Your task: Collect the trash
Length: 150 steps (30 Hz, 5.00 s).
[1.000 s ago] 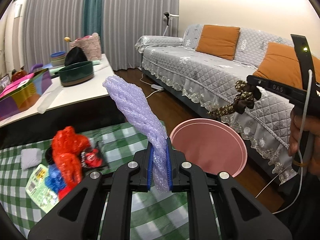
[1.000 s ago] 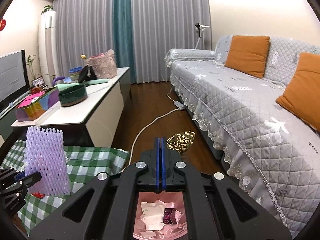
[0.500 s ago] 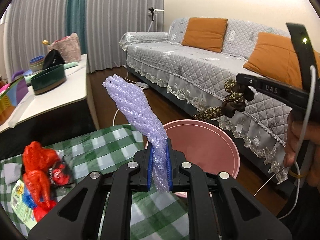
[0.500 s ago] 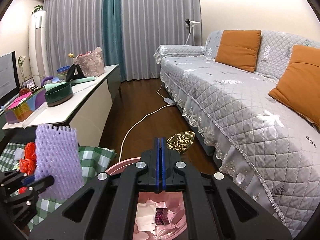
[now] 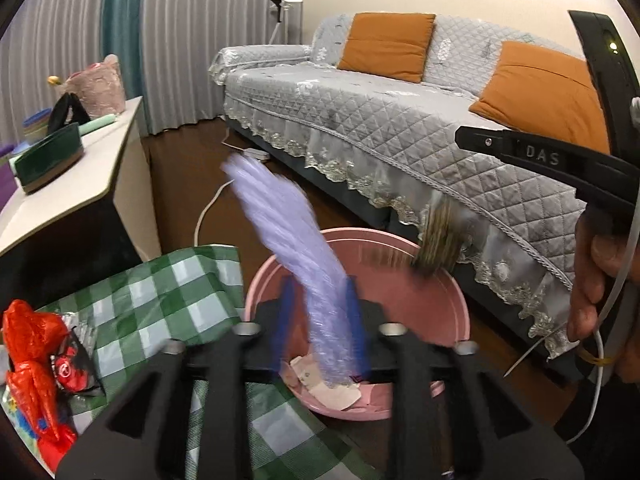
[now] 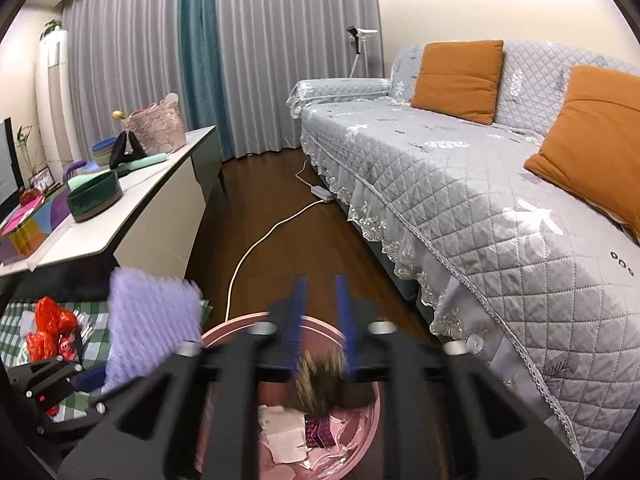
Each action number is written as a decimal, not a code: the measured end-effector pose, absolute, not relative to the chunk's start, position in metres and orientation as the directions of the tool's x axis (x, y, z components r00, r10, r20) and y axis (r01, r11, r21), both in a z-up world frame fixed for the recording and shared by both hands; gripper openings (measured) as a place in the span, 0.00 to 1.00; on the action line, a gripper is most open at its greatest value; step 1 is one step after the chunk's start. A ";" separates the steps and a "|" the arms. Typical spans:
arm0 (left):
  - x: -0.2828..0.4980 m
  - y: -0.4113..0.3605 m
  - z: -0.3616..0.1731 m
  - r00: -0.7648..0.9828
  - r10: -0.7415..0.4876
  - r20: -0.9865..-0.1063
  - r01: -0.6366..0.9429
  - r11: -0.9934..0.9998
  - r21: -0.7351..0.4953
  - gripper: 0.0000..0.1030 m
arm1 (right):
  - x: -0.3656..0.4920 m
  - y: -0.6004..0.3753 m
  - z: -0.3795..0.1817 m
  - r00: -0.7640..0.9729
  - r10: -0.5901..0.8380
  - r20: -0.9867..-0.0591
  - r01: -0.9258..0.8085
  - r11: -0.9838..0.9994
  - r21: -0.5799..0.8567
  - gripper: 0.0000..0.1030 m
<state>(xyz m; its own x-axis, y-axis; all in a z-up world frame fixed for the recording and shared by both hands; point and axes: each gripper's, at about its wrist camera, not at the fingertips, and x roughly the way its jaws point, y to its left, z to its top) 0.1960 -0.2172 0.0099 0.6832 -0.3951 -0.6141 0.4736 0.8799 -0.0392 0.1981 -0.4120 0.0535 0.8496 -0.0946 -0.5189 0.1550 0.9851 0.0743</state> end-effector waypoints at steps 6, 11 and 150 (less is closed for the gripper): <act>0.187 -0.200 0.018 0.700 -0.374 -0.609 0.441 0.896 -0.043 0.33 | 0.199 -0.409 0.056 0.853 -0.091 -0.514 0.160 0.983 0.091 0.51; 0.171 -0.176 0.034 0.727 -0.357 -0.587 0.418 0.908 -0.034 0.33 | 0.197 -0.396 0.061 0.860 -0.068 -0.506 0.131 0.987 0.089 0.60; 0.137 0.074 -0.018 0.759 -0.066 -0.648 -0.063 0.983 -0.174 0.38 | 0.164 -0.142 0.007 0.646 0.465 -0.605 -0.446 0.874 0.196 0.64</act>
